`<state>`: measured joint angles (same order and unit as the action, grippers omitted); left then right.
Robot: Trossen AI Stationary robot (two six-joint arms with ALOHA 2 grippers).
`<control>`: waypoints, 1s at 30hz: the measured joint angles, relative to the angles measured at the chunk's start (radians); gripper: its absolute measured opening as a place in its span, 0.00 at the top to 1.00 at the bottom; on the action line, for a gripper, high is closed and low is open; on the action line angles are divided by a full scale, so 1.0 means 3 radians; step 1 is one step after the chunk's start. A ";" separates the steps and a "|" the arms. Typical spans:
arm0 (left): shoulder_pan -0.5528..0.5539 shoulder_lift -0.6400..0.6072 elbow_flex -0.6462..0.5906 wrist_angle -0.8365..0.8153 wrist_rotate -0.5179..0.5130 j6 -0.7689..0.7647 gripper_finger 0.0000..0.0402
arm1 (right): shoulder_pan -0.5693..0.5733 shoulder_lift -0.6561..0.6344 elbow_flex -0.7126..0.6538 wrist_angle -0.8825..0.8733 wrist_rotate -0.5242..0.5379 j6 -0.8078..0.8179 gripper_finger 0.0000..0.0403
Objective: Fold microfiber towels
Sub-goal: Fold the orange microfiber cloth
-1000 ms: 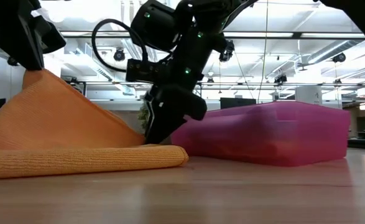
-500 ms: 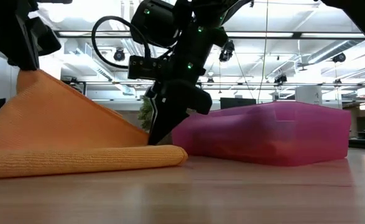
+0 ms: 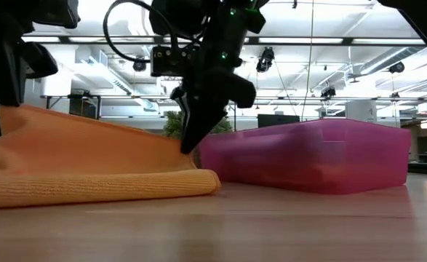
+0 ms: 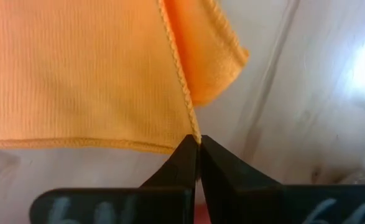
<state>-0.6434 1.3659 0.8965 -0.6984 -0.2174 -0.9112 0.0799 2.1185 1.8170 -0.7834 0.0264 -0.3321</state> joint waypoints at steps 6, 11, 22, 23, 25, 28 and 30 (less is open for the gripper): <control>0.0000 0.0001 -0.0021 -0.0033 0.0013 -0.0009 1.00 | -0.0027 0.0000 0.0169 0.0040 0.0009 -0.0090 0.98; -0.0001 0.0001 -0.0024 -0.0033 0.0029 -0.0002 1.00 | -0.0099 -0.0001 0.0203 0.0229 0.0010 -0.0075 0.98; -0.0004 -0.0023 0.0001 -0.0009 0.0112 0.0029 1.00 | -0.0196 0.0170 0.0191 0.0402 0.0001 0.0061 0.90; -0.0004 -0.0027 0.0011 0.0025 0.0115 0.0031 1.00 | -0.0196 0.0170 0.0191 0.0421 0.0000 0.0061 0.87; -0.0004 -0.0029 0.0022 0.0057 0.0162 0.0031 1.00 | -0.0203 0.0168 0.0191 0.0456 0.0002 0.0071 0.82; -0.0004 -0.0029 0.0023 0.0100 0.0207 0.0031 1.00 | -0.0209 0.0150 0.0191 0.0457 0.0008 0.0086 0.73; -0.0004 -0.0029 0.0023 0.0121 0.0209 0.0029 1.00 | -0.0208 0.0127 0.0191 0.0453 0.0010 0.0070 0.69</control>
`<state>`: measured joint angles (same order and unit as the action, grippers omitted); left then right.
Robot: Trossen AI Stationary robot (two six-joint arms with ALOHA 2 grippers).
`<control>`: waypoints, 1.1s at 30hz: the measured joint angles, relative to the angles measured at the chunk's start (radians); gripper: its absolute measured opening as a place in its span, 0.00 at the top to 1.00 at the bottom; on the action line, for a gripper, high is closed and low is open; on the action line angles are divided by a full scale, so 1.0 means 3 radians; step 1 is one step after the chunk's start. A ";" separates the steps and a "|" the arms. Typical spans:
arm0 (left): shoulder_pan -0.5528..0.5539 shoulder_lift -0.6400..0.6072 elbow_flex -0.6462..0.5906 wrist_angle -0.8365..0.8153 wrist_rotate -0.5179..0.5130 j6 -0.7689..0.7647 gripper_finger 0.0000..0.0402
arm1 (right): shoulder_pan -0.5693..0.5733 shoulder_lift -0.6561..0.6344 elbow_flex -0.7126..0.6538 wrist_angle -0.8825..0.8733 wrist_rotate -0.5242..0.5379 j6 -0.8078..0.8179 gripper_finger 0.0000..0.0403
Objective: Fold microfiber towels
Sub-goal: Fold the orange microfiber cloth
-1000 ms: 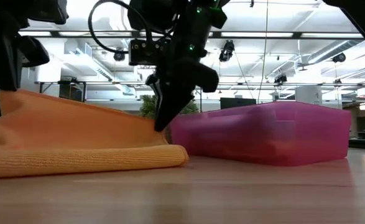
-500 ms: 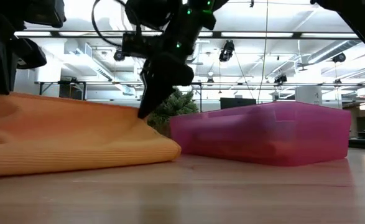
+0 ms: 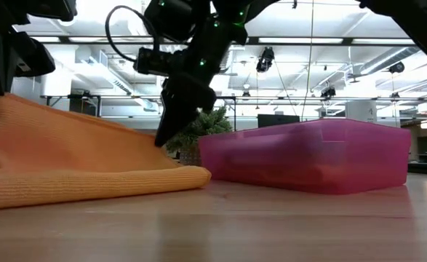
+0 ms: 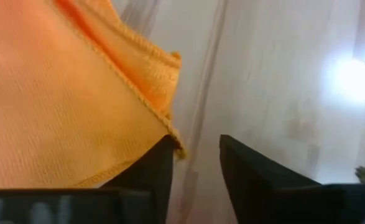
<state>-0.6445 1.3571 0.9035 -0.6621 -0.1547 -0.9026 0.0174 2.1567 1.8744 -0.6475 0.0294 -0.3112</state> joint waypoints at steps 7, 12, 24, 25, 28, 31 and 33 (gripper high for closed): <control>0.0001 0.0000 0.0000 -0.0002 0.0013 -0.0004 1.00 | 0.0013 -0.0111 -0.0001 -0.0078 -0.0013 -0.0195 0.62; 0.0001 0.0000 0.0000 -0.0001 0.0013 -0.0012 1.00 | 0.0014 -0.0150 0.0000 0.0038 -0.0165 -0.0331 0.61; 0.0004 0.0000 0.0000 0.0000 0.0011 -0.0012 1.00 | 0.0186 -0.0112 -0.0010 0.0659 -0.0660 -0.0871 0.61; 0.0004 0.0000 0.0000 0.0000 0.0011 -0.0012 1.00 | 0.0189 -0.0104 -0.0013 0.0668 -0.0666 -0.0879 0.61; 0.0004 0.0000 0.0000 0.0002 0.0011 -0.0012 1.00 | 0.0182 -0.0044 -0.0014 0.0773 -0.0656 -0.0882 0.61; 0.0003 0.0000 0.0000 0.0009 0.0011 -0.0017 1.00 | 0.0175 0.0026 -0.0016 0.0815 -0.0648 -0.0887 0.61; 0.0001 -0.0001 0.0000 0.0007 0.0011 -0.0020 1.00 | 0.0180 0.0079 -0.0025 0.0800 -0.0653 -0.0922 0.61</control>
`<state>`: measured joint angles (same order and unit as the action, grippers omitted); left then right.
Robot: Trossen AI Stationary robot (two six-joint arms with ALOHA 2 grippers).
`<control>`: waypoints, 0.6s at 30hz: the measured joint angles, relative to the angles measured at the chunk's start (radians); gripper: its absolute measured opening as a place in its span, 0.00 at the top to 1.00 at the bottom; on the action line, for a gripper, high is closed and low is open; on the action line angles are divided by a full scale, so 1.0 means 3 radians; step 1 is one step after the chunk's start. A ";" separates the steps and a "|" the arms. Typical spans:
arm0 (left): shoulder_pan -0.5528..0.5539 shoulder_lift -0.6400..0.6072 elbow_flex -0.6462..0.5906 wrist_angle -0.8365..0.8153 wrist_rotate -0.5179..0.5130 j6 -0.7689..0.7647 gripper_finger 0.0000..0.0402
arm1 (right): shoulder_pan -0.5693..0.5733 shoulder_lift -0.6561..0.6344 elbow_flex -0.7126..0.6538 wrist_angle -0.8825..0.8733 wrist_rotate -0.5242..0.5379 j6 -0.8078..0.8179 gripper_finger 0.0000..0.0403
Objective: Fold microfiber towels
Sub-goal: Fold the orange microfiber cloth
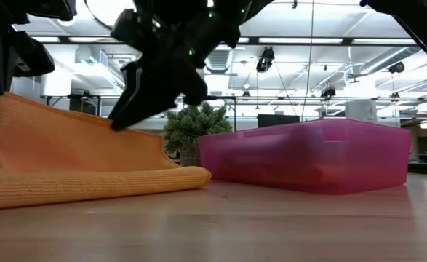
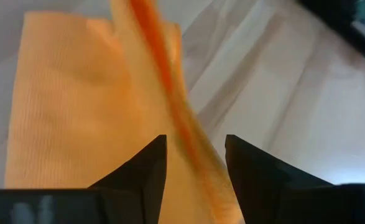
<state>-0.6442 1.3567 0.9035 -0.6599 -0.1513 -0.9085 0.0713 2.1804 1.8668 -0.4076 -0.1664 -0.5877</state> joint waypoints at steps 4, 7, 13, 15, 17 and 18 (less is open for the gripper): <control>0.0000 0.0000 0.0000 0.0010 0.0011 -0.0001 1.00 | -0.0003 0.0048 -0.0013 -0.0032 0.0004 -0.0030 0.61; 0.0000 0.0000 0.0000 0.0009 0.0023 -0.0003 1.00 | -0.0025 0.0050 -0.0016 -0.0065 0.0032 -0.0113 0.61; 0.0000 0.0000 0.0000 0.0006 0.0052 -0.0004 1.00 | -0.0093 0.0050 -0.0020 -0.0158 0.0038 -0.0193 0.65; 0.0000 0.0000 0.0000 0.0007 0.0052 -0.0004 1.00 | -0.0115 0.0050 -0.0020 -0.0195 0.0037 -0.0199 0.69; 0.0000 0.0000 0.0000 0.0007 0.0052 -0.0004 1.00 | -0.0130 0.0050 -0.0020 -0.0238 0.0037 -0.0207 0.74; 0.0000 0.0000 0.0000 0.0005 0.0053 -0.0004 1.00 | -0.0131 0.0050 -0.0020 -0.0258 0.0037 -0.0220 0.77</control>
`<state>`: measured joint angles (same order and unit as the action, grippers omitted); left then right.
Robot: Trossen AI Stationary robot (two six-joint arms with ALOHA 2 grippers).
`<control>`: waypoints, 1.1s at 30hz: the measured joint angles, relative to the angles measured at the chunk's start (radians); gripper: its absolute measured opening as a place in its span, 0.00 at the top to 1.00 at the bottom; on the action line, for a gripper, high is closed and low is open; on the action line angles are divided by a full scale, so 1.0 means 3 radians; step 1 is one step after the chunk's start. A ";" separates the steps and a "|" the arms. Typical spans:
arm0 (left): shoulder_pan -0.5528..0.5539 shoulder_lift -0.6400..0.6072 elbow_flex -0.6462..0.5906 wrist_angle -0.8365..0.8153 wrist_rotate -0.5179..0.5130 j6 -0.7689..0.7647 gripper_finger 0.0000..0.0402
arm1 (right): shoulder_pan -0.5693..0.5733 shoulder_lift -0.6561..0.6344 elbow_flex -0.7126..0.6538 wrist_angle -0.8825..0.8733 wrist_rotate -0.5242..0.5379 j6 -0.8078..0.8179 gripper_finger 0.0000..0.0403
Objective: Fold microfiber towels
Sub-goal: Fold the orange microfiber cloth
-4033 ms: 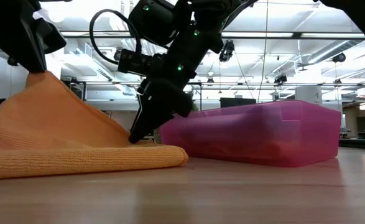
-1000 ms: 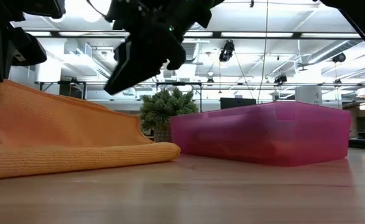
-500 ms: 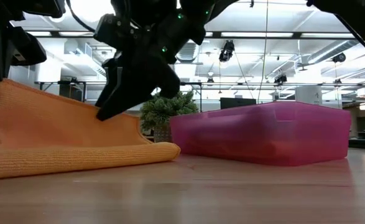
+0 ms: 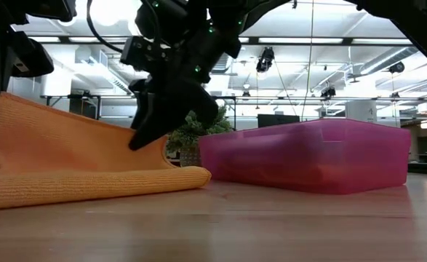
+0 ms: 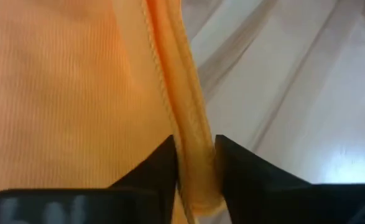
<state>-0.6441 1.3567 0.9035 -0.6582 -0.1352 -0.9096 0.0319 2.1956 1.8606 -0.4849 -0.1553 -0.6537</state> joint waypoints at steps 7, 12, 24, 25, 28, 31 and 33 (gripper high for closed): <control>0.0002 0.0000 0.0000 0.0052 0.0014 0.0000 1.00 | 0.0002 -0.0043 0.0001 -0.0205 -0.0001 -0.0006 0.97; 0.0003 0.0000 0.0000 0.0291 0.0048 -0.0005 1.00 | 0.0040 -0.0130 0.0055 -0.0492 -0.0007 0.0074 0.97; -0.0049 0.0000 0.0528 0.0368 0.0079 -0.0005 1.00 | 0.0357 -0.0535 0.0057 -0.1248 -0.0008 0.0172 0.97; -0.0056 0.0005 0.0563 0.0414 0.0079 -0.0005 1.00 | 0.0388 -0.0571 0.0057 -0.1294 -0.0010 0.0172 0.97; -0.0069 0.0054 0.0643 0.0594 0.0083 -0.0004 1.00 | 0.0475 -0.0661 0.0057 -0.1408 -0.0007 0.0172 0.97; -0.0089 0.0171 0.0693 0.0731 0.0081 -0.0005 1.00 | 0.0562 -0.0749 0.0057 -0.1544 -0.0010 0.0173 0.97; -0.0106 0.0287 0.0713 0.0801 0.0089 -0.0006 1.00 | 0.0615 -0.0795 0.0057 -0.1619 -0.0025 0.0172 0.97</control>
<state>-0.6759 1.4429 1.1175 -0.4179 -0.1084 -0.9115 0.2165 1.9572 1.8778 -0.9707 -0.1627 -0.6022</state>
